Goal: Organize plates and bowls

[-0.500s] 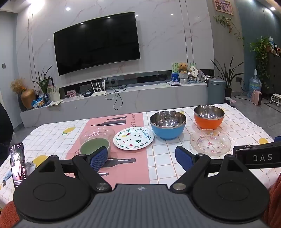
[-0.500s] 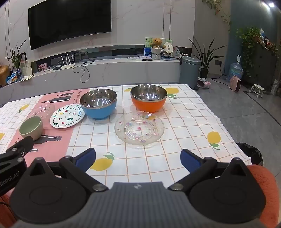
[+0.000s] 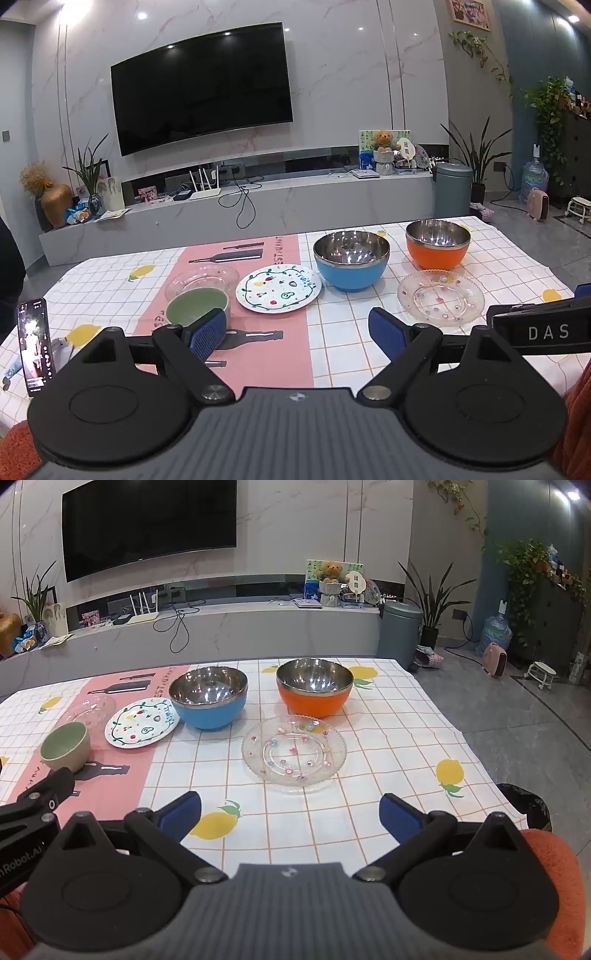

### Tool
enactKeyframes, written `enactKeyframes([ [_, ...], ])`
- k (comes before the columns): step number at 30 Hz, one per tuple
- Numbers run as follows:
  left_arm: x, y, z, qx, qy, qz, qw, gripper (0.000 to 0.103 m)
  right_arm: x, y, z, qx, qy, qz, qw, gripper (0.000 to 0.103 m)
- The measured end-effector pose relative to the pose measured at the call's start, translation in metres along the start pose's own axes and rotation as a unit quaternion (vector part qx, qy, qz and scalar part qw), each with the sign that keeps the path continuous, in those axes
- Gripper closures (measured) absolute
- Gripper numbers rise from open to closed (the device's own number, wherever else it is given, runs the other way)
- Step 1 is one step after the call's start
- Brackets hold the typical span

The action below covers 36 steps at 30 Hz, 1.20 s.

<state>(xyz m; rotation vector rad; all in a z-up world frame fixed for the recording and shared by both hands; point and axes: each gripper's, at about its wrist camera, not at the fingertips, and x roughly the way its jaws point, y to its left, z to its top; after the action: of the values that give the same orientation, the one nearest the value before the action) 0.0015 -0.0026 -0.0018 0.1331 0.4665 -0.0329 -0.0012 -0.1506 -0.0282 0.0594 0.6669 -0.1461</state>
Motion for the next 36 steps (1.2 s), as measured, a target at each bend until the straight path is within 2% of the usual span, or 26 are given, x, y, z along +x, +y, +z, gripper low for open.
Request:
enactKeyframes([
  [36, 0.010, -0.006, -0.011, -0.006, 0.006, -0.006, 0.9999, 0.001, 0.001, 0.000, -0.001, -0.002, 0.003, -0.014, 1.000, 0.003],
])
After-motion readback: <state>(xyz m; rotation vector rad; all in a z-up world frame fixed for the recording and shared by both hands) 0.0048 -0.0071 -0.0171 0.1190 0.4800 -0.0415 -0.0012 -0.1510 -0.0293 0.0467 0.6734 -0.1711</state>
